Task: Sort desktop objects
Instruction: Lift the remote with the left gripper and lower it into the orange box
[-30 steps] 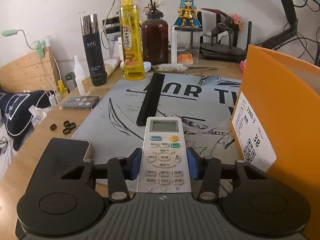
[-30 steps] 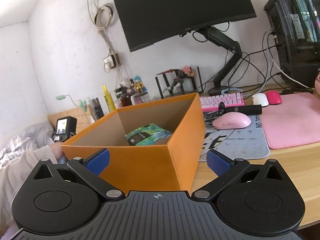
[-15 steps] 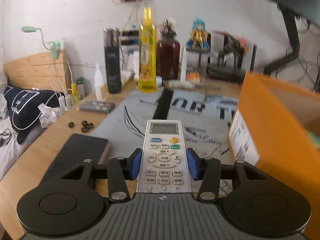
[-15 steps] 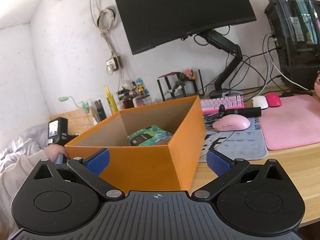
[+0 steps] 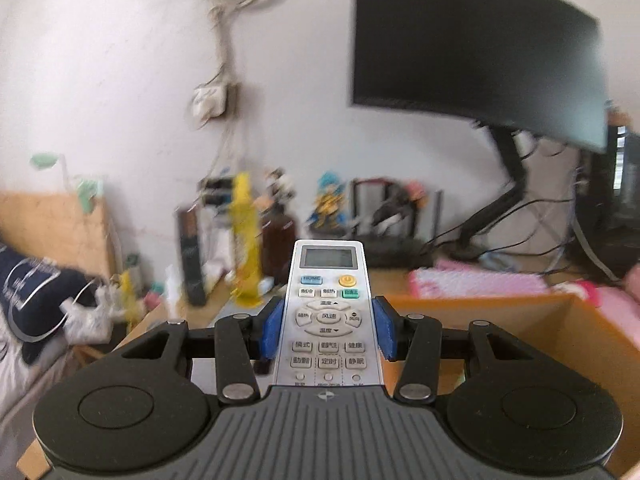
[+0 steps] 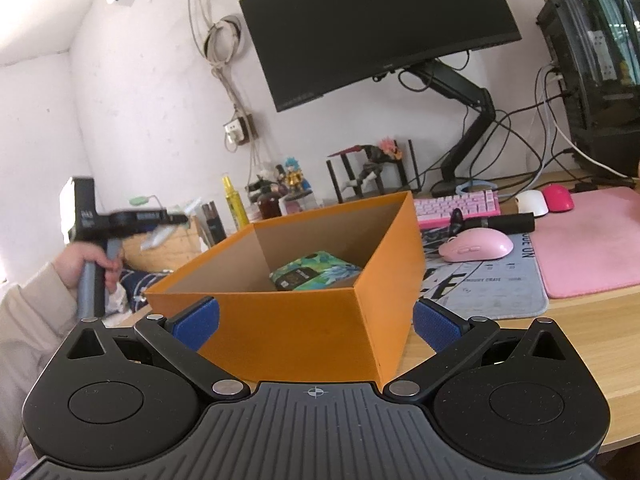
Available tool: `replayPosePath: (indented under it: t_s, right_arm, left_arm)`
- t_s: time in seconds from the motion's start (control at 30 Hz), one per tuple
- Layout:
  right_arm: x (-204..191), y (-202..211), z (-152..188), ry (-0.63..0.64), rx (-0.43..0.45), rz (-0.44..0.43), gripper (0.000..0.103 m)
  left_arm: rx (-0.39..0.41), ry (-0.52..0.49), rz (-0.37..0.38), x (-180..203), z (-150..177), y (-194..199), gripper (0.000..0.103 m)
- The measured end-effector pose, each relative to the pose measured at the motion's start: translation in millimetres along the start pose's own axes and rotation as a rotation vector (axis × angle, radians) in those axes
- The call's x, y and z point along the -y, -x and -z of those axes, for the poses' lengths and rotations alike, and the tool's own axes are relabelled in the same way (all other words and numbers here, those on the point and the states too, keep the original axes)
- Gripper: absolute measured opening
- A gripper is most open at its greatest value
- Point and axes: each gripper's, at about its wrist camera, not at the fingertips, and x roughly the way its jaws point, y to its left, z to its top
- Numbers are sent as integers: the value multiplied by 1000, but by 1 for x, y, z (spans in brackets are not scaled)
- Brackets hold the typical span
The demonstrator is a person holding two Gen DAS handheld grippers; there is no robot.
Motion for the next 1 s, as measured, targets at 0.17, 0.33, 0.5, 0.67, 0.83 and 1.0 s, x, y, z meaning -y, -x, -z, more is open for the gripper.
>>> replayPosePath:
  t_s: [0.17, 0.33, 0.5, 0.67, 0.83, 1.0]
  right_arm:
    - [4, 6, 1, -7, 9, 5, 103]
    - [11, 12, 3, -20, 16, 15, 103]
    - [18, 15, 5, -30, 14, 23, 103]
    - [23, 16, 6, -37, 9, 28, 103]
    - [28, 17, 8, -45, 5, 32, 103]
    - [34, 18, 10, -53, 0, 37, 103]
  left_arm:
    - [35, -45, 78, 30, -15, 5, 48]
    - [20, -104, 151, 63, -22, 0, 48]
    - [-28, -152, 203, 91, -22, -12, 48]
    - [-99, -185, 268, 111, -14, -21, 48]
    - [-169, -266, 297, 134, 1, -30, 48]
    - [-236, -319, 301, 148, 14, -43, 48]
